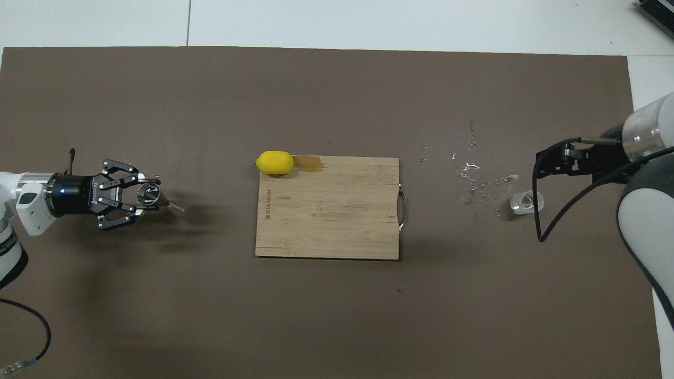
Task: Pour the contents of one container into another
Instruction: 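Lift the metal cup with the left gripper toward the cutting board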
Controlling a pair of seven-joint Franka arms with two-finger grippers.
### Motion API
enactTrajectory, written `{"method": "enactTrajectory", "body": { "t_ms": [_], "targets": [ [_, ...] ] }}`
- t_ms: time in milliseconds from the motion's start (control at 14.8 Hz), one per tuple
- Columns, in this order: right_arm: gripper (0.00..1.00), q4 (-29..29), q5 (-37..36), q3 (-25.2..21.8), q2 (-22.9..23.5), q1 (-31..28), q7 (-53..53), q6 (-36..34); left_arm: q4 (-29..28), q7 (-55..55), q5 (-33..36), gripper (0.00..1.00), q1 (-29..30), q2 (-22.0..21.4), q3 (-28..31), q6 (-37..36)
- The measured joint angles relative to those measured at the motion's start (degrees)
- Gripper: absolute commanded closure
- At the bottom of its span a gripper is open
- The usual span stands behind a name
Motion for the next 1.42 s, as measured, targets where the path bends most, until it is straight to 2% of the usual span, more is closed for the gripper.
{"method": "enactTrajectory", "body": {
  "t_ms": [270, 608, 879, 1149, 1420],
  "targets": [
    [0.02, -1.1, 0.0, 0.0, -0.7, 0.0, 0.0, 0.7, 0.0, -0.7, -5.8, 0.49, -6.6, 0.0, -0.1, 0.7],
    [0.02, -1.6, 0.0, 0.0, -0.9, 0.0, 2.0, 0.9, -0.3, -0.7, -8.8, 0.47, -11.9, 0.1, 0.0, 4.1],
    [0.02, -3.9, 0.0, -0.2, -1.1, -0.4, 7.2, 5.5, -1.1, -0.7, -13.4, 0.48, -17.2, 0.3, -0.1, 7.2],
    [0.03, -5.6, 0.0, -0.3, -0.8, -2.9, 14.0, 6.5, -1.2, -0.7, -17.1, 0.47, -22.3, 0.4, -0.1, 11.3],
    [0.03, -6.7, 2.3, -0.3, 1.4, -5.7, 26.5, 8.1, -1.3, -0.7, -21.8, 0.48, -26.5, 0.4, -0.1, 14.0]
  ]
}}
